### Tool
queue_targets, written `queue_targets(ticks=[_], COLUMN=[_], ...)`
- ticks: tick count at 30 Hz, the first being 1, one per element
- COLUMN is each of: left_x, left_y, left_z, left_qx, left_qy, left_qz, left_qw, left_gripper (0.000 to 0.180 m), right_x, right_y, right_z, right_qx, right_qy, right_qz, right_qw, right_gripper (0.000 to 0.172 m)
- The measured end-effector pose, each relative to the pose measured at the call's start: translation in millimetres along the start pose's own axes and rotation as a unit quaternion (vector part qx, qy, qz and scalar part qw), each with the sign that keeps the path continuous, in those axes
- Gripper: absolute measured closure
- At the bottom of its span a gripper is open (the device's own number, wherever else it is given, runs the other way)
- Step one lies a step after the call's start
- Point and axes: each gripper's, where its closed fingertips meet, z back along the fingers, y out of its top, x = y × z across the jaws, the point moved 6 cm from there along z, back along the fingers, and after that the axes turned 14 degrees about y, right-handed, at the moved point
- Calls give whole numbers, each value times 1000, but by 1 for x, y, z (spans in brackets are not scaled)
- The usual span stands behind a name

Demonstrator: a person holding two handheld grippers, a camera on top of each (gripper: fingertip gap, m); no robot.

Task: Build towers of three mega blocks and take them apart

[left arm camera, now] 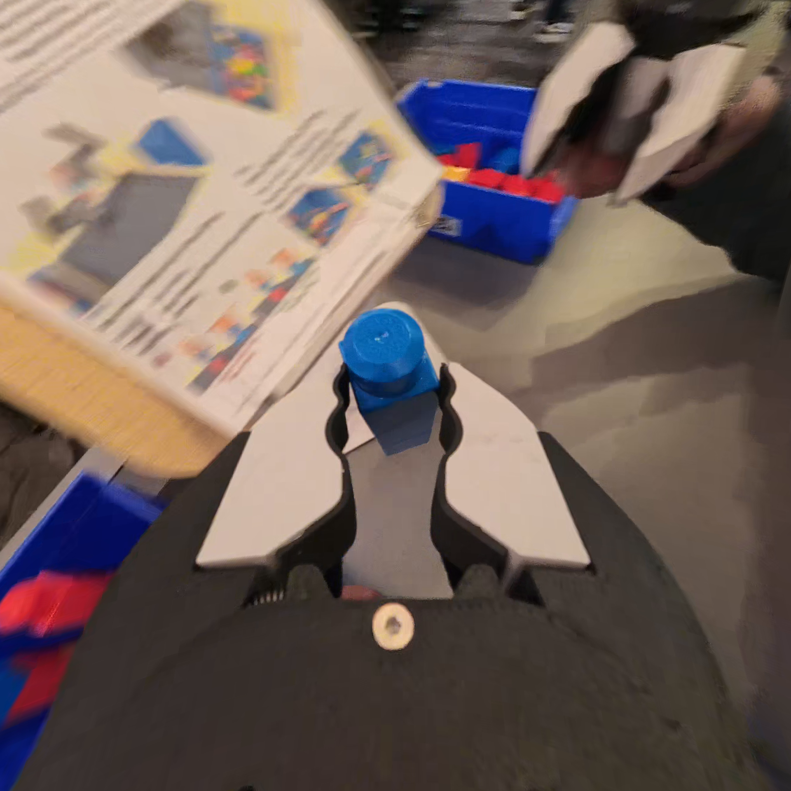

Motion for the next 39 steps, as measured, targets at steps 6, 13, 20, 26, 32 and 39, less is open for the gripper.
queue_targets(ticks=[6, 13, 20, 26, 32, 39], left_x=[75, 108, 109, 110, 114, 113], left_y=[27, 38, 35, 34, 31, 38], left_z=[-51, -65, -67, -68, -74, -73], left_qx=[-13, -10, -15, -24, -37, -13], left_qy=[-127, -193, -204, -204, -205, -204], left_qz=[-83, -124, -121, -122, -126, -109], left_qw=[988, 973, 971, 971, 970, 973], left_gripper=[141, 141, 141, 142, 142, 142], right_x=[-8, -8, -8, -7, -7, -6], right_y=[2, -4, -6, -8, -10, -4], right_z=[-11, -14, -14, -15, -15, -11], right_qx=[29, 29, 23, 25, 12, 35], right_qy=[41, 72, 76, 85, 80, 72], right_qz=[0, -5, 4, -16, -8, -5], right_qw=[999, 997, 997, 996, 997, 997], right_gripper=[127, 132, 145, 145, 144, 144])
